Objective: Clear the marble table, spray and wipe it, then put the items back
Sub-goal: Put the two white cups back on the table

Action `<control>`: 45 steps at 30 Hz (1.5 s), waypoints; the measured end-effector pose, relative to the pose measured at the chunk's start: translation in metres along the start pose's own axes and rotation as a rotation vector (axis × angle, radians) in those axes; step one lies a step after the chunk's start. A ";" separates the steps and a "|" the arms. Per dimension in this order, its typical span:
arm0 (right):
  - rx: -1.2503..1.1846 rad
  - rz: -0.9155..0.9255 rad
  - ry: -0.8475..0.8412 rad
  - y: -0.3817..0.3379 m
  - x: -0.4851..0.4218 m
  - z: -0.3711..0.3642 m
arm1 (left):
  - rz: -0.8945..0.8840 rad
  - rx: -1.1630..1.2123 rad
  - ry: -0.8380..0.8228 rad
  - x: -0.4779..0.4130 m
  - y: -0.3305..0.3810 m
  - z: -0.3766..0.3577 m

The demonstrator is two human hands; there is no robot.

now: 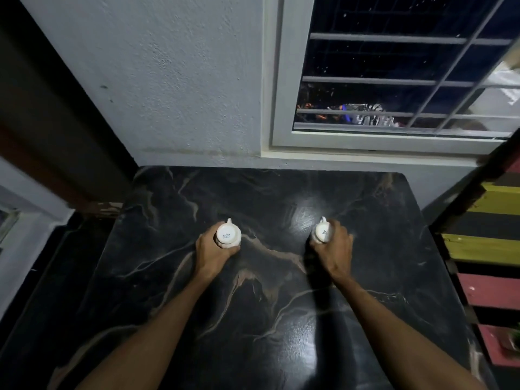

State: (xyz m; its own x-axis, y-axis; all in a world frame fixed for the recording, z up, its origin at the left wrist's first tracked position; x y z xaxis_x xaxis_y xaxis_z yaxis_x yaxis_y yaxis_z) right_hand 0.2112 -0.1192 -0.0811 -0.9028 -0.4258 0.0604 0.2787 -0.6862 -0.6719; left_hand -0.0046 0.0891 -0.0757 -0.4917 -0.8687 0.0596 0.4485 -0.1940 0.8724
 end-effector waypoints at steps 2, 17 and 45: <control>-0.010 -0.024 0.011 0.005 -0.002 0.002 | -0.017 0.012 -0.022 0.001 -0.002 -0.004; -0.143 0.030 0.113 0.000 0.016 0.017 | -0.057 0.147 -0.027 0.007 -0.017 -0.016; -0.221 0.053 0.138 0.109 0.070 0.204 | -0.497 -0.065 -0.131 0.144 0.193 -0.171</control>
State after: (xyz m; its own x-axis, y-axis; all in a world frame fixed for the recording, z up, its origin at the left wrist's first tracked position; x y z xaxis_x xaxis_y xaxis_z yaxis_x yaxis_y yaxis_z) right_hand 0.2457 -0.3439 0.0001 -0.9293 -0.3625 -0.0702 0.2619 -0.5133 -0.8172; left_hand 0.1384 -0.1516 0.0185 -0.7447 -0.6007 -0.2909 0.1802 -0.6006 0.7790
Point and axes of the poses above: each hand's wrist, its own x-axis away from the middle knuckle, its own z-axis out of the back of the hand, y = z × x, the point moved 1 cm from there along -x, towards the middle knuckle
